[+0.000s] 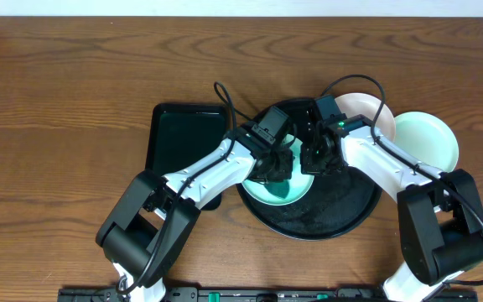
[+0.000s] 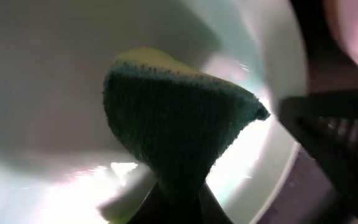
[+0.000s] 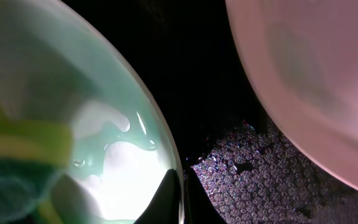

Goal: Clean dirty plates on tray and stack at the side
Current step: 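Scrub the white plate's left edge with the sponge, left gripper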

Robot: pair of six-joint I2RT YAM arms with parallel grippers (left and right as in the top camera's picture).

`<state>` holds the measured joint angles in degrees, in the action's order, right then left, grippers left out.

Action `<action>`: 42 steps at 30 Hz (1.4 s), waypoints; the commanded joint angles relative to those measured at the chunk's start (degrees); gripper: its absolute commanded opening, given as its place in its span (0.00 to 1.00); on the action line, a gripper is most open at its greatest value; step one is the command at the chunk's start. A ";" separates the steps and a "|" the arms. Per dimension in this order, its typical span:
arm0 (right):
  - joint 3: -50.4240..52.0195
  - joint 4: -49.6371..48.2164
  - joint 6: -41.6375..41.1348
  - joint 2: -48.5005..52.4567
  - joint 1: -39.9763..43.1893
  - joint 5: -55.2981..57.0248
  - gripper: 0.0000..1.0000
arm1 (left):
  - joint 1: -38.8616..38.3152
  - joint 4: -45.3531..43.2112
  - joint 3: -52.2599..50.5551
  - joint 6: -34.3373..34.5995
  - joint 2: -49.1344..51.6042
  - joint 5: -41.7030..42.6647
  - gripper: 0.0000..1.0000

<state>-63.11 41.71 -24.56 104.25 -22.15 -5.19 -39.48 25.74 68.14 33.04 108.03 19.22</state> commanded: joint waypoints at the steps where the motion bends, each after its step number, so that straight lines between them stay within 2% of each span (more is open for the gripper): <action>1: 0.35 -0.13 0.00 0.24 -0.57 -0.87 0.01 | 0.28 -0.42 -0.31 0.00 0.63 3.69 0.08; 19: 0.35 -0.15 0.00 0.24 -0.57 -0.85 0.01 | 6.47 2.73 -0.31 -2.82 0.48 3.98 0.08; 31: 0.35 -0.15 0.00 0.24 -0.57 -0.85 0.01 | 13.73 3.30 -0.31 -5.62 -4.22 16.85 0.07; 37: 0.35 -0.15 -0.02 0.24 -0.57 -0.85 0.01 | 16.09 3.82 -0.33 -7.41 -4.59 15.91 0.07; 42: 0.35 -0.15 -0.02 0.24 -0.57 -0.85 0.01 | 15.58 5.55 -0.33 -7.52 -4.44 8.98 0.07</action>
<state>-63.11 41.71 -24.56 104.25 -22.15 -5.26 -23.68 30.74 68.12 26.85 104.47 31.64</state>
